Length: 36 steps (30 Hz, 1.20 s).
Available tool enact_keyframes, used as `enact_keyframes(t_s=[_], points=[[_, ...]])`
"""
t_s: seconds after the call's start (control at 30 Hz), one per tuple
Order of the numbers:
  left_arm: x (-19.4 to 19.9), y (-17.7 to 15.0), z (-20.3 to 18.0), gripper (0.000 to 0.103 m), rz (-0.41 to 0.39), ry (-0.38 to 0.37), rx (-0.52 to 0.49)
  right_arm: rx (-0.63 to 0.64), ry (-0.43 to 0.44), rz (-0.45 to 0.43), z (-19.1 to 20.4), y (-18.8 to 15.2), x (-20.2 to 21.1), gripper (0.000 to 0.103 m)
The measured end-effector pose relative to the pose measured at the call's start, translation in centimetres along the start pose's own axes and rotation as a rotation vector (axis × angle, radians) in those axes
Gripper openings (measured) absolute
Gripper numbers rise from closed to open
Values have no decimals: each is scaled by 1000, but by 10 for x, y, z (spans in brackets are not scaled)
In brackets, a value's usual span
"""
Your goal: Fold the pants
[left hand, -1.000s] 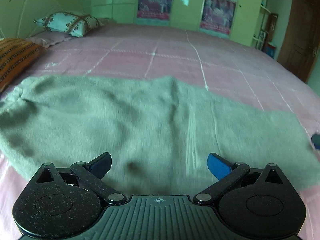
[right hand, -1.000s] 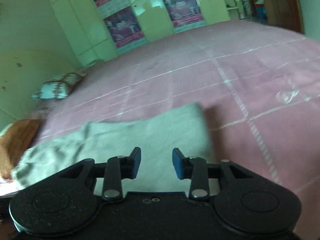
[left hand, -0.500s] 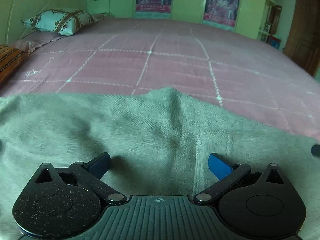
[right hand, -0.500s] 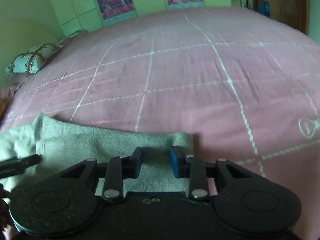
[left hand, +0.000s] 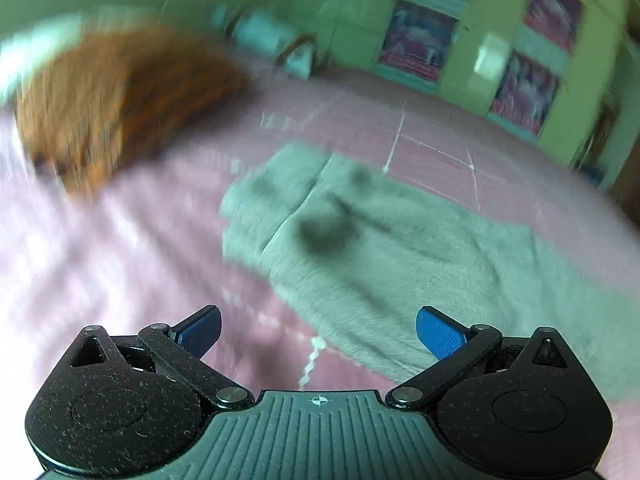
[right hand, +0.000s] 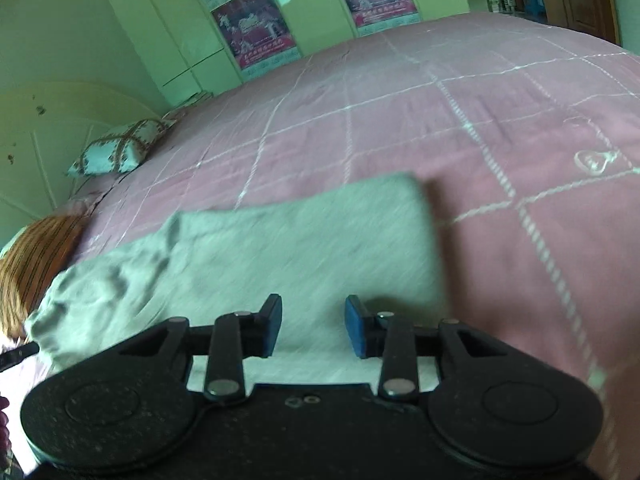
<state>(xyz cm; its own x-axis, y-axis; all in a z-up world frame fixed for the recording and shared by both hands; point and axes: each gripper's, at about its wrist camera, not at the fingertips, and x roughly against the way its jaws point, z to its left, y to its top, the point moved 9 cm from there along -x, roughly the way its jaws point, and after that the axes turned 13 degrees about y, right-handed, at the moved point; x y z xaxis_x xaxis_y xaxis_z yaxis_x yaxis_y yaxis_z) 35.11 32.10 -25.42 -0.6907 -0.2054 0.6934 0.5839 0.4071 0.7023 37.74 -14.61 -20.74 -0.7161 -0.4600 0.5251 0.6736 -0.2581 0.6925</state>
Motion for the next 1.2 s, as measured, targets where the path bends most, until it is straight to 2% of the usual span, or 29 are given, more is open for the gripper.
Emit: enact_keyframes(t_s=[0.1,0.17,0.27,0.3,0.33,0.37,0.4,0.47,0.5,0.63,0.67,0.7,0.77,0.83,0.87,0.9,0.97,1.0,1.07,1.13,1.2], points=[[-34,7,17,103,40,-167,166,16,2,16,22,-9,-2,31],[-51,18,17,103,37,-256,209,33,0,15,35,-12,-1,31],[-73,34,17,102,26,-319,247,52,-2,16,53,-13,-3,31],[-76,37,18,72,11,-308,251,63,-8,21,58,-14,-6,31],[-82,37,22,37,13,-252,249,75,-13,26,63,-14,-10,31],[-85,36,26,36,32,-251,264,88,-11,34,69,-15,-16,31],[-85,35,25,36,14,-269,265,106,-12,39,76,-15,-23,31],[-82,34,23,36,-18,-250,191,151,-12,40,95,-14,-36,32],[-82,33,25,36,-13,-257,196,180,-1,45,106,-14,-43,32],[-85,33,30,36,0,-275,210,380,-9,102,148,-31,-80,34],[-85,32,29,36,1,-275,202,454,-45,163,151,-46,-95,34],[-83,31,28,36,1,-273,197,529,-118,246,147,-63,-111,34],[-74,32,30,36,-6,-272,196,648,-180,241,149,-73,-119,35],[-66,37,27,36,-26,-275,190,591,-176,242,152,-65,-115,35],[-60,39,26,36,-42,-277,182,545,-150,216,153,-59,-108,39],[-54,41,25,36,-53,-270,174,482,-101,159,153,-50,-95,55],[-45,44,23,36,-56,-229,162,379,-58,79,142,-36,-70,78],[-40,45,19,36,-62,-213,152,323,-50,67,133,-32,-58,70],[-27,47,9,36,-91,-194,126,161,18,42,110,-27,-35,57],[-9,52,-7,36,-124,-201,100,19,16,23,81,-24,-18,58],[10,59,-31,36,-160,-208,52,-46,1,-4,59,-22,-3,59]])
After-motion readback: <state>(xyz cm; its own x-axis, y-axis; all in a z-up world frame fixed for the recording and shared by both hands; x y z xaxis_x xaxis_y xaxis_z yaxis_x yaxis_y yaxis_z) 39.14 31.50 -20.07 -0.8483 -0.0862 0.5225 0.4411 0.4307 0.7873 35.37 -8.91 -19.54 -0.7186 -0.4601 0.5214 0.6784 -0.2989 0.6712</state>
